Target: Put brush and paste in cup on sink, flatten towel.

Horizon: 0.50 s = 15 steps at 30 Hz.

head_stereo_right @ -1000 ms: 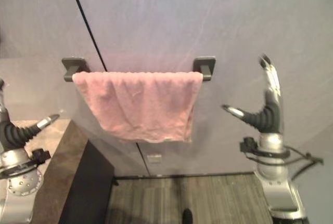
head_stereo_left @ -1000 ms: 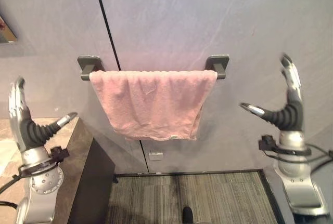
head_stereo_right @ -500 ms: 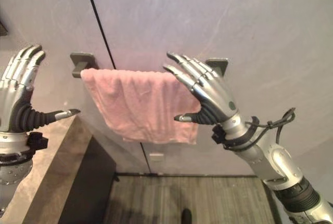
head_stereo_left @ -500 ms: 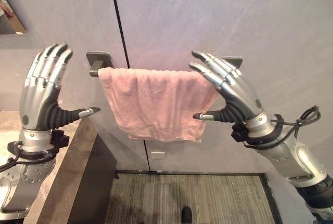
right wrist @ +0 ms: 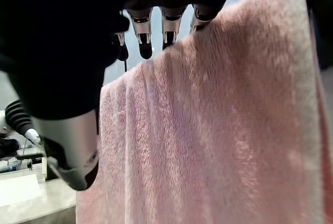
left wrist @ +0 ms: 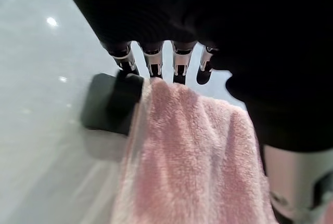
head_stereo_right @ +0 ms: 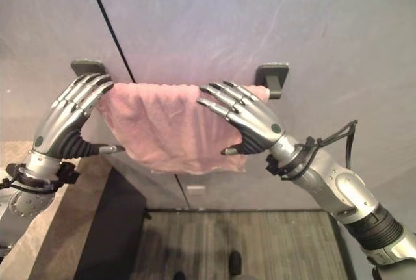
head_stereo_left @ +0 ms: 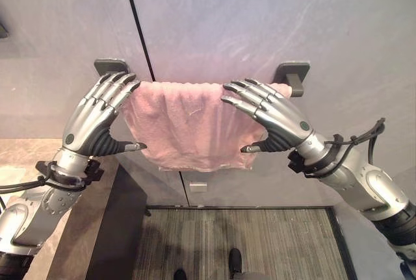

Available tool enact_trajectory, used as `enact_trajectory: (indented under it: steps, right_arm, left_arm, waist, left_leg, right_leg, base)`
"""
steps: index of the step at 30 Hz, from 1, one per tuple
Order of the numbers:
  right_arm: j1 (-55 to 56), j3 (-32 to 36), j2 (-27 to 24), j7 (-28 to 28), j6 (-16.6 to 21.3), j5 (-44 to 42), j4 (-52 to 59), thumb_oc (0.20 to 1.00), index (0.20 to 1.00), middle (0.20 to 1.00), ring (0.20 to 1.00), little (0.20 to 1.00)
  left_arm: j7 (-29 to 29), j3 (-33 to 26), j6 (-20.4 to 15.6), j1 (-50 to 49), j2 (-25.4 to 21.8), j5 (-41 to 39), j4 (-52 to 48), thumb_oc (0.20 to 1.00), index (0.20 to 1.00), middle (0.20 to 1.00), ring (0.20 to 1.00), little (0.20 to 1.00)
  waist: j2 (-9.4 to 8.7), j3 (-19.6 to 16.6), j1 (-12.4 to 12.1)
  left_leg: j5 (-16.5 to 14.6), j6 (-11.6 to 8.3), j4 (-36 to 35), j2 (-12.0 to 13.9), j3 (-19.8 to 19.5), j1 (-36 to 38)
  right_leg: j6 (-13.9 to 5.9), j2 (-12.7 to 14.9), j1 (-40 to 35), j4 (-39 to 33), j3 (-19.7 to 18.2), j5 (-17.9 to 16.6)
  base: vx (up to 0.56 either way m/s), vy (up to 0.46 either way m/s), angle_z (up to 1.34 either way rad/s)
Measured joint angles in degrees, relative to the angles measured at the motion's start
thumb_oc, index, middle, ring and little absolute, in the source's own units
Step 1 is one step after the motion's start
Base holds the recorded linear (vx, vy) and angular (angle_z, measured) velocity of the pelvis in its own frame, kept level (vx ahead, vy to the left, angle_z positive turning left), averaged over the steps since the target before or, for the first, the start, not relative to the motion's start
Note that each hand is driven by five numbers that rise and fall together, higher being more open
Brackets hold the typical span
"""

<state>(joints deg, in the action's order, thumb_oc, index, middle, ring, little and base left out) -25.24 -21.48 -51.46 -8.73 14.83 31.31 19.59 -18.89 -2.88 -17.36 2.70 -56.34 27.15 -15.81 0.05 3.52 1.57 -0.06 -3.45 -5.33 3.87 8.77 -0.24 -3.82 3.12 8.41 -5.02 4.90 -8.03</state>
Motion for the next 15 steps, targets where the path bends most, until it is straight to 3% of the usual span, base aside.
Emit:
enact_trajectory:
  steps: [6,8,12,15]
  right_arm:
    - [-4.30,-0.11,-0.77,-0.11,0.18,-0.02,0.22,1.000,1.000,1.000,1.000,1.000]
    - [-4.63,0.01,-3.21,0.04,0.19,-0.13,0.11,1.000,1.000,1.000,1.000,1.000]
    - [-3.68,1.46,-5.72,0.12,0.44,-0.87,0.61,1.000,1.000,1.000,1.000,1.000]
    - [-2.12,2.45,-7.51,0.32,0.47,-1.45,0.83,1.000,1.000,1.000,1.000,1.000]
  left_arm:
    - [-1.43,0.83,-0.39,4.04,-6.36,1.20,1.14,1.000,1.000,1.000,1.000,1.000]
    - [-0.85,0.63,0.16,2.71,-12.83,4.55,1.02,1.000,1.000,1.000,1.000,1.000]
    - [-0.40,-4.99,-0.03,-2.34,-17.44,5.46,0.46,1.000,1.000,1.000,1.000,1.000]
    - [0.41,-8.82,-0.25,-6.80,-17.69,5.42,-0.40,1.000,1.000,1.000,1.000,1.000]
  waist:
    - [0.46,0.45,0.19]
    - [0.55,0.54,-0.32]
    - [0.55,0.55,-0.08]
    - [0.59,0.57,-0.43]
  left_leg:
    - [0.64,0.04,0.00,-0.35,0.83,-3.14]
    - [0.60,-0.01,-0.01,-0.41,1.19,-3.45]
    - [0.55,0.08,-0.01,-0.49,1.59,-3.49]
    - [0.28,0.22,-0.01,-0.42,3.10,-2.40]
  right_leg:
    - [0.13,0.23,3.55,-0.01,-0.99,-0.99]
    - [0.00,0.24,4.09,-0.38,-1.42,-1.02]
    - [-0.14,0.20,4.49,-0.37,-1.99,-1.13]
    - [-0.07,-0.10,3.99,-0.11,-3.12,-1.22]
  base:
    - [0.01,-0.002,-0.06]
    - [0.07,0.012,-0.08]
    - [0.07,0.012,-0.09]
    - [0.06,0.002,-0.25]
